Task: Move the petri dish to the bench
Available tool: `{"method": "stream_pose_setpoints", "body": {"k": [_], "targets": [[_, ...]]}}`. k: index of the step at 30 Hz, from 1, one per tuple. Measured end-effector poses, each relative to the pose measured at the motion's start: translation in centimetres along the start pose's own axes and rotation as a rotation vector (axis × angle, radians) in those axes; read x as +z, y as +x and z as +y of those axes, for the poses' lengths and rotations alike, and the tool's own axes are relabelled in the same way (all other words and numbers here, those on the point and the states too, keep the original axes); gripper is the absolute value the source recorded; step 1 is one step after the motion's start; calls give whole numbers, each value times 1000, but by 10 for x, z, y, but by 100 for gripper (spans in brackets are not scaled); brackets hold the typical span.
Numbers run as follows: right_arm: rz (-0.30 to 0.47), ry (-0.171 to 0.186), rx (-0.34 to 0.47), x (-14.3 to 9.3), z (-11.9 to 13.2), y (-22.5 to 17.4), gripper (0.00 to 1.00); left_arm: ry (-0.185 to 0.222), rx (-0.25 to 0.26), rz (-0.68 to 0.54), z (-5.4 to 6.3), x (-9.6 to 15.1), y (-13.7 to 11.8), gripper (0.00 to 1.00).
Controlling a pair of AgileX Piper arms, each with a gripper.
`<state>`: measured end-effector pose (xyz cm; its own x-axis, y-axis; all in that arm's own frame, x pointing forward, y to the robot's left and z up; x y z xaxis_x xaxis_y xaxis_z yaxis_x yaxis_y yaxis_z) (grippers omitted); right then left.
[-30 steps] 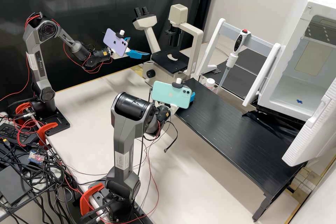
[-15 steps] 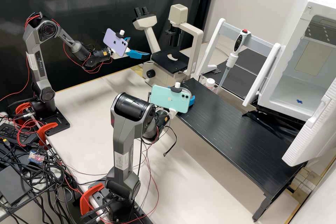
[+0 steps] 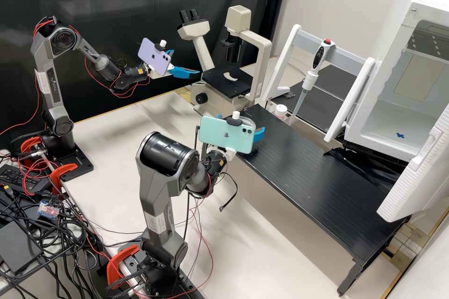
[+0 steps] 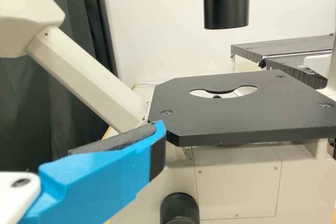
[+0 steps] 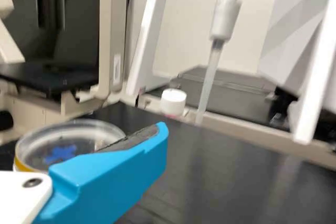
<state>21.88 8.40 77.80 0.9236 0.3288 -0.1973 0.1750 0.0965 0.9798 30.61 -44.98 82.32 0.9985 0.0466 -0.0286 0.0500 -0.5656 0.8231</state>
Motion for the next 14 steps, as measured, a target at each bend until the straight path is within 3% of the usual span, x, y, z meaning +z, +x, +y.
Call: {"method": "stream_pose_setpoints", "body": {"k": [4,6,11,14], "targets": [[49,45,166,-3,27,-22,100,0,0,0,0,0,0,100],[51,47,223,-3,34,-29,100,0,0,0,0,0,0,100],[-25,93,364,6,50,-44,100,0,0,0,0,0,0,100],[-51,125,397,11,54,-47,100,0,0,0,0,0,0,100]]}}
